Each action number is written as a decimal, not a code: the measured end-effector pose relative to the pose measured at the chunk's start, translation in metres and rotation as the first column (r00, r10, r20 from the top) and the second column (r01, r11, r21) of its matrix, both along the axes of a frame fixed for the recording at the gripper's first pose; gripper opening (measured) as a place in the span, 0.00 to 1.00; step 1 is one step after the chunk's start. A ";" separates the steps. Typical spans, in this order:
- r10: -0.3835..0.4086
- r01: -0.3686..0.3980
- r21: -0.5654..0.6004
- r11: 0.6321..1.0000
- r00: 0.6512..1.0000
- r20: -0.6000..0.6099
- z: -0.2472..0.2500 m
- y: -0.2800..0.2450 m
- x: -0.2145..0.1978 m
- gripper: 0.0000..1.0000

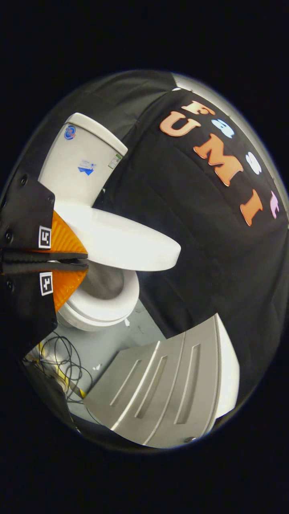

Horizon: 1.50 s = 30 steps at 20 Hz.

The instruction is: Open the toilet lid.

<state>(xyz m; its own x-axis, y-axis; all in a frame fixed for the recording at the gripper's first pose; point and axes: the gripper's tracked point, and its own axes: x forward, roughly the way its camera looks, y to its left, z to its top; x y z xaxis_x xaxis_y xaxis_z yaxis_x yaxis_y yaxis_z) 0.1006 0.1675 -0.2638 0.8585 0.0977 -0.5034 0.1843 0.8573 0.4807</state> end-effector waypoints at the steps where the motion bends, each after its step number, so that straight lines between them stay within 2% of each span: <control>1: 0.010 -0.010 -0.037 0.999 1.000 0.001 0.009 0.006 -0.001 0.08; 10: 0.019 -0.012 -0.251 0.968 0.999 0.026 0.050 0.038 0.001 0.08; 18: 0.038 -0.021 -0.331 0.943 0.998 0.042 0.079 0.061 0.002 0.08; 30: 0.110 -0.044 -0.493 0.869 0.988 0.106 0.125 0.117 0.006 0.08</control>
<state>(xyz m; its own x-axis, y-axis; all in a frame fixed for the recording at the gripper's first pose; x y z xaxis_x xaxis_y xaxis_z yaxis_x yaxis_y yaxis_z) 0.1068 0.2847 -0.1386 0.9179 -0.0640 -0.3916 0.0744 0.9972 0.0114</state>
